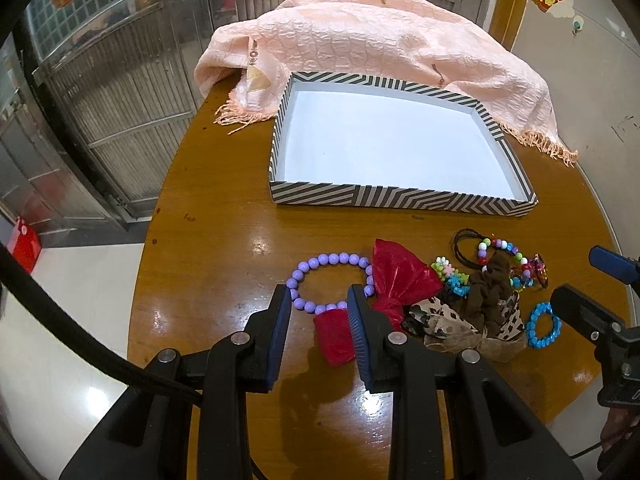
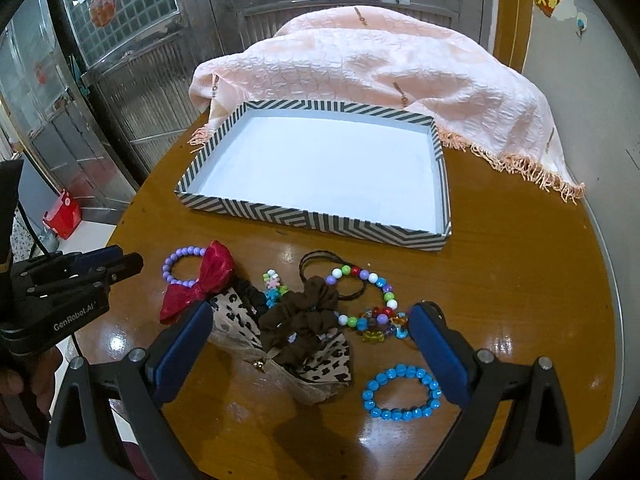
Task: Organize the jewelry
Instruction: 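Move both tools toward the jewelry pile beside the striped tray, then close left gripper on the red satin bow while right gripper closes on leopard-print bow and brown scrunchie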
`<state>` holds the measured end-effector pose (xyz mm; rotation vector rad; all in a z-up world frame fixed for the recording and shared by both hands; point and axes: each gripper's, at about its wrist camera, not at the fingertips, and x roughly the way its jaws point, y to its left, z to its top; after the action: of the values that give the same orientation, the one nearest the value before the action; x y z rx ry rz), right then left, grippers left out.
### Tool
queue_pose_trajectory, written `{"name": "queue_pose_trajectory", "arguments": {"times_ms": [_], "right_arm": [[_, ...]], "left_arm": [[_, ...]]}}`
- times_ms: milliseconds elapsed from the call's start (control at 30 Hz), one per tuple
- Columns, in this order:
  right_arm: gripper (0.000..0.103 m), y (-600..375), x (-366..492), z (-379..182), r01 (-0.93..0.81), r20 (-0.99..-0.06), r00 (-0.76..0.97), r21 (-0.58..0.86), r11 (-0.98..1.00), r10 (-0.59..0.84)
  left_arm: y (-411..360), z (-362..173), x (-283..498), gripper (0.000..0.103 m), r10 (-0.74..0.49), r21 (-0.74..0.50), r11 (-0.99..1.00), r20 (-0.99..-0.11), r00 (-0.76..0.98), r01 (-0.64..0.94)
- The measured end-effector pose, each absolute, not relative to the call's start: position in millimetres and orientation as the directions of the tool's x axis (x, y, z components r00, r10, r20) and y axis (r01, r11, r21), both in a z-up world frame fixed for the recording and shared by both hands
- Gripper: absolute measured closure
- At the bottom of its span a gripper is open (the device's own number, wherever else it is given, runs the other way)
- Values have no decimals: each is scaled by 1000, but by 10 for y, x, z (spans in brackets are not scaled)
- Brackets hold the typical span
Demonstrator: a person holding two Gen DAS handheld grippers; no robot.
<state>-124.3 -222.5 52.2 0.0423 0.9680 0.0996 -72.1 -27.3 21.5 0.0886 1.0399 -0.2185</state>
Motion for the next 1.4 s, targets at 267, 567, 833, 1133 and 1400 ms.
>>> {"name": "queue_pose_trajectory", "arguments": {"times_ms": [267, 567, 833, 1133, 1400], "right_arm": [[3, -2245, -1214, 496, -58, -828, 552, 82, 995, 100], [3, -2198, -1203, 454, -82, -836, 538, 83, 993, 114], [3, -2206, -1186, 424, -94, -843, 524, 81, 992, 118], [3, -2195, -1174, 392, -115, -853, 505, 85, 990, 132], [3, -2194, -1159, 405, -122, -853, 506, 79, 989, 131]], "left_arm": [[-303, 168, -722, 88, -136, -30, 974, -872, 470, 226], [-324, 139, -729, 88, -135, -32, 974, -876, 463, 224], [-343, 114, -723, 88, -134, -37, 975, -882, 451, 218], [-357, 103, -716, 88, -136, -39, 975, -885, 444, 219], [-377, 95, -711, 88, -134, -38, 975, -887, 442, 220]]}}
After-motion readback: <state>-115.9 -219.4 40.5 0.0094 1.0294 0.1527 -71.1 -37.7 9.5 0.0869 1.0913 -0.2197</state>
